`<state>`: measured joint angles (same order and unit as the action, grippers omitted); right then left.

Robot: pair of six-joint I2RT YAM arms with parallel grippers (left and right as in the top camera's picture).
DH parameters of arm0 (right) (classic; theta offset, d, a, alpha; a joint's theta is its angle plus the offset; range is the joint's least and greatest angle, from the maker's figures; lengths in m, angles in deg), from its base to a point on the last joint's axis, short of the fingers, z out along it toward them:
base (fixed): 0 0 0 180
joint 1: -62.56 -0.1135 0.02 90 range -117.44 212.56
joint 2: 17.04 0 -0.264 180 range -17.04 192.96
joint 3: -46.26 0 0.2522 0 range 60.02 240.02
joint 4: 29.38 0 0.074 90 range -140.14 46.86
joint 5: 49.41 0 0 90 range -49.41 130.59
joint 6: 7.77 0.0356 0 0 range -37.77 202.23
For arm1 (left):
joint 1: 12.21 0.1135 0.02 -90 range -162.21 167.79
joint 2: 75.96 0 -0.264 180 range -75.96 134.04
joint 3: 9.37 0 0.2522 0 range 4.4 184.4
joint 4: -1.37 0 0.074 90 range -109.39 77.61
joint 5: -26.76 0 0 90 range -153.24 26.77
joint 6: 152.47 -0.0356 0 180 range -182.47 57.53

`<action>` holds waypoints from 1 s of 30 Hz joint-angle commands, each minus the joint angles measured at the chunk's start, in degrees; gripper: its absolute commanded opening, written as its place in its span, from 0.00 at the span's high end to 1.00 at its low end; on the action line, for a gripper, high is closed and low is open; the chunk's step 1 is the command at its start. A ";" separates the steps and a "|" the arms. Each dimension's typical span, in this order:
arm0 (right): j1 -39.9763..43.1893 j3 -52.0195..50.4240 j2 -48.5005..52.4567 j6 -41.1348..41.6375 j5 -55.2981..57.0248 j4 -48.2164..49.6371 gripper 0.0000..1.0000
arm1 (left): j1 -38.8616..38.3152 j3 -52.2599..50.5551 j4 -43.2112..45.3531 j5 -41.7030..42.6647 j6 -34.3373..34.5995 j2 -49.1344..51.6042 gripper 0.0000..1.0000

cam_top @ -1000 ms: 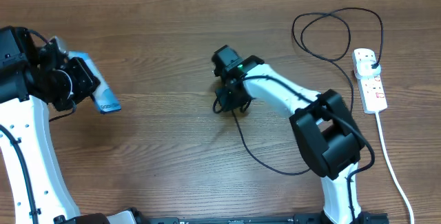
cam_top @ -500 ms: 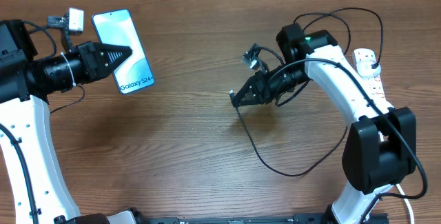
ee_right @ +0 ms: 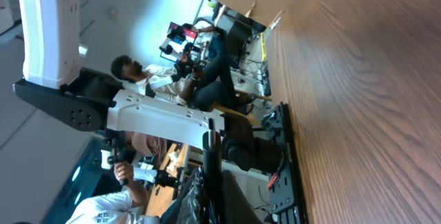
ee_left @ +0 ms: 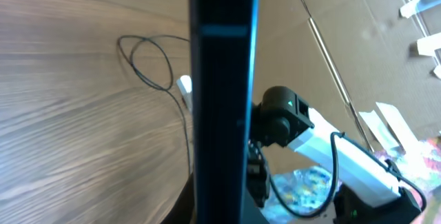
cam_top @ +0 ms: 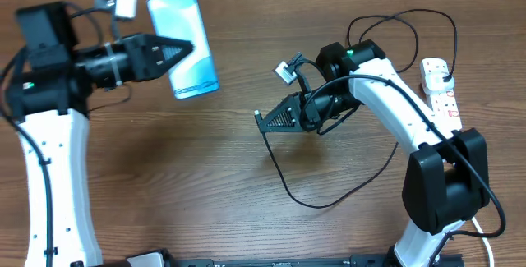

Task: Plug charger to phone and switch on socket

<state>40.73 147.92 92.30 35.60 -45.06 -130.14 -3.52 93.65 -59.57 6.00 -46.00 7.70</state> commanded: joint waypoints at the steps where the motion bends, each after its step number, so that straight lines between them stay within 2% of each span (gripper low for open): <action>1: -0.46 3.58 -0.70 -1.53 -4.26 -0.24 0.96 | -4.39 0.74 5.25 -2.89 10.27 -1.92 0.95; 3: -0.46 5.53 -0.70 -1.18 -4.26 -0.98 0.96 | -6.43 0.74 7.76 -5.55 13.18 -1.92 0.96; 6: -0.46 9.25 -0.70 -1.18 -4.26 -3.48 0.96 | -8.87 0.74 8.02 -10.56 13.62 -1.92 0.96; 12: -0.46 14.34 -0.70 -0.61 -4.26 -5.03 0.96 | -11.87 0.74 9.14 -12.90 15.91 -1.92 0.96; 25: -0.46 15.17 -0.70 0.59 -4.28 -3.91 0.96 | -12.66 0.74 10.08 -10.47 19.78 -1.92 0.96; 30: -0.46 15.26 -0.70 1.64 -4.28 -3.21 0.96 | -13.75 0.74 13.84 -7.61 19.80 -1.90 0.96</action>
<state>40.41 161.60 92.30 36.98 -46.24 -133.64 -16.29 93.63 -47.88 -5.63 -26.94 7.64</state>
